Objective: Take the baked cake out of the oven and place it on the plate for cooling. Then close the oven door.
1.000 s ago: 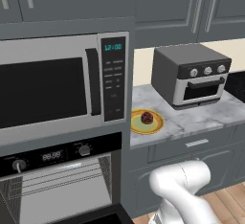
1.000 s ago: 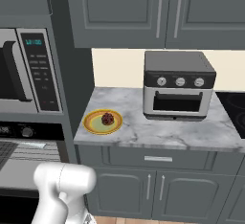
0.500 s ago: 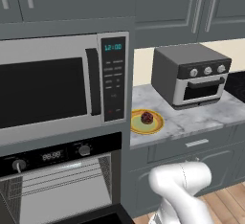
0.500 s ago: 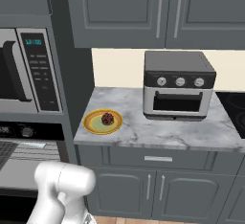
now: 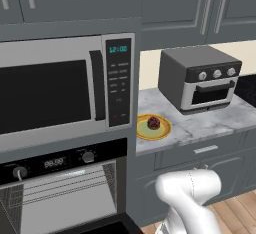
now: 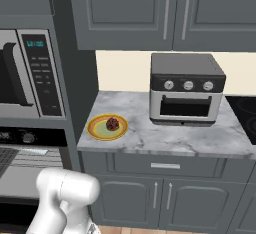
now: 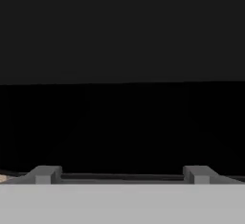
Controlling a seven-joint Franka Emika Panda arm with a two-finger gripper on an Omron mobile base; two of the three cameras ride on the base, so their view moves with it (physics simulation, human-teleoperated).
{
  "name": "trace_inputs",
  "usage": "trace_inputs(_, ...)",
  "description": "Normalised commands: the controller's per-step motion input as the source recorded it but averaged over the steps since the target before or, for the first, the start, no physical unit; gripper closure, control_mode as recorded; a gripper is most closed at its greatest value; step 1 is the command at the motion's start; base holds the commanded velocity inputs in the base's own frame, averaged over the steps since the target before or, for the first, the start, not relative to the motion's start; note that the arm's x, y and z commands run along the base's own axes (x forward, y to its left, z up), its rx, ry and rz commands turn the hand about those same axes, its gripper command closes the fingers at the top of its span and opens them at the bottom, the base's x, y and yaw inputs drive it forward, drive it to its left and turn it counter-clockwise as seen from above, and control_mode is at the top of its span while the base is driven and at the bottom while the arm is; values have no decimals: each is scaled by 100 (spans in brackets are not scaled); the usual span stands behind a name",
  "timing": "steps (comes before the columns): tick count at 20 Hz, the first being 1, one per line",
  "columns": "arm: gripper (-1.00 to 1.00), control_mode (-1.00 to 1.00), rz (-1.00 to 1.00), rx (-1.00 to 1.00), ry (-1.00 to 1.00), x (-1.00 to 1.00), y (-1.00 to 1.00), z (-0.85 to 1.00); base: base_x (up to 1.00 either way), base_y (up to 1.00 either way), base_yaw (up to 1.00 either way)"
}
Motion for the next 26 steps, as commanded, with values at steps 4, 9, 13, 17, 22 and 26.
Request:
trace_inputs(4, -100, -100, -14, 4, -22, 67, 25, 44, 0, 0, 0)
trace_inputs(9, -100, -100, -14, 3, -20, 69, 26, 41, 0, 0, 0)
trace_inputs(13, -100, -100, -14, 2, -13, 72, 28, 32, 0, 0, 0)
trace_inputs(17, -100, -100, -13, 1, -10, 75, 28, 27, 0, 0, 0)
trace_inputs(22, -100, -100, -13, 2, -12, 75, 27, 29, 0, 0, 0)
trace_inputs(26, -100, -100, -13, 2, -6, 78, 26, 18, 0, 0, 0)
